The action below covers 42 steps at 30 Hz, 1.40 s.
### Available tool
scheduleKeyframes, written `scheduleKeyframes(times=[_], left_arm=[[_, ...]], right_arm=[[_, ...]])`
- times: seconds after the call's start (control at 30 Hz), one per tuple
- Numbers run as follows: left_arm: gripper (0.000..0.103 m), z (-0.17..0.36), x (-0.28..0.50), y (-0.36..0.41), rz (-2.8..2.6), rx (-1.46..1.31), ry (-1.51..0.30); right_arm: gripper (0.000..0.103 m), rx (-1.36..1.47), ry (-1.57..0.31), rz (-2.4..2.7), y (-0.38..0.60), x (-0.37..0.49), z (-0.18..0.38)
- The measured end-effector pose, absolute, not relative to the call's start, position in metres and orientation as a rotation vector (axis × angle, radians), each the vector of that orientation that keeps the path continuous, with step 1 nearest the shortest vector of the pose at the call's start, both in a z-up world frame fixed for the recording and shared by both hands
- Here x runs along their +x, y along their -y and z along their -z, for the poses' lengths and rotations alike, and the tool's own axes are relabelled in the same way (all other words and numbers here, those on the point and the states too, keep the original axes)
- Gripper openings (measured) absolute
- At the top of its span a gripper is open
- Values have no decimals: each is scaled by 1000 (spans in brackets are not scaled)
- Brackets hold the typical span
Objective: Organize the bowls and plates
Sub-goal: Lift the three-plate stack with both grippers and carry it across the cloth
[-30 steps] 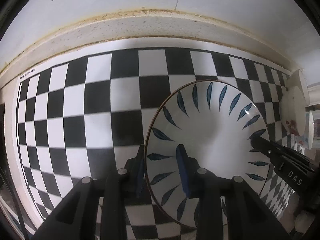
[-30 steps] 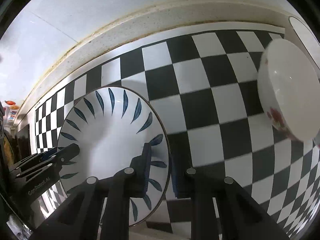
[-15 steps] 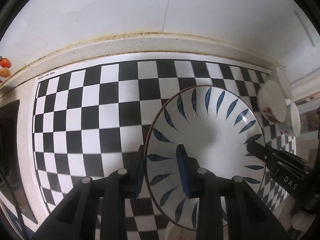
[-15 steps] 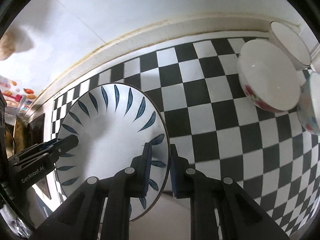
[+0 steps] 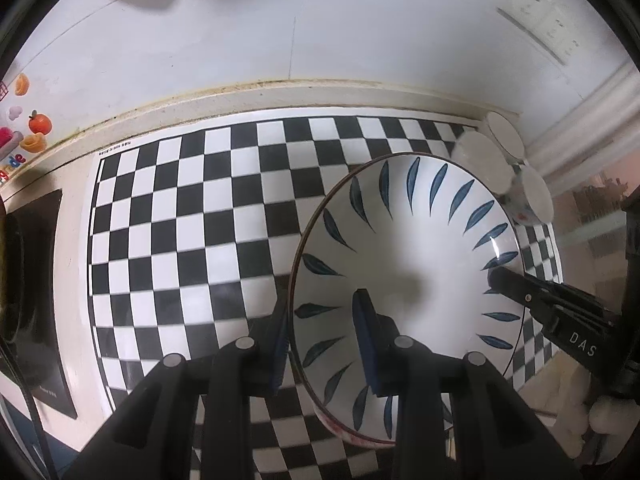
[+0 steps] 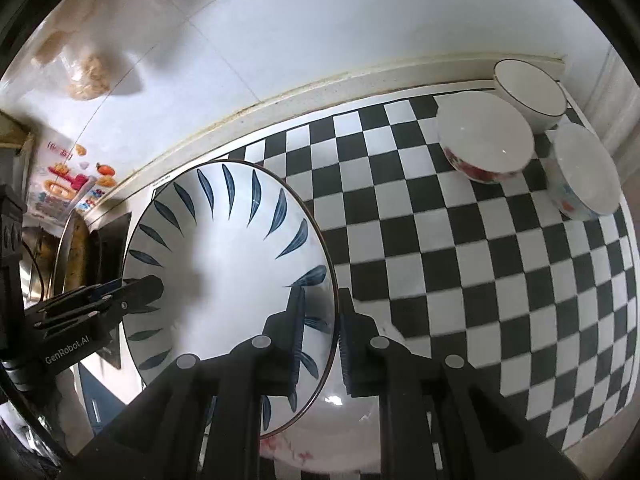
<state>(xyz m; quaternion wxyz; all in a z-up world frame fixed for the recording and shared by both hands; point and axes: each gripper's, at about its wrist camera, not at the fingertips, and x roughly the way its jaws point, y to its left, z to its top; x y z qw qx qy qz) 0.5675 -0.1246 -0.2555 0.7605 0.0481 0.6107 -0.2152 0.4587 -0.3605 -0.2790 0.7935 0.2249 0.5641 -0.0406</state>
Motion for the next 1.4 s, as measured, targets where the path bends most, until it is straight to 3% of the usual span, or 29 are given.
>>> scheduleKeyframes(times=[0.27,0.87,1.4], left_arm=[[27,256,536,119,491,94,-1358],[27,352,510,140,470,156,-1576],[27,373,512,144,439,161,-1615]], right_arm=[[17,484,-1211,80,355,414,264],[16,483,-1370,121,368,380,360],[16,459,-1414,129,362,388,387]])
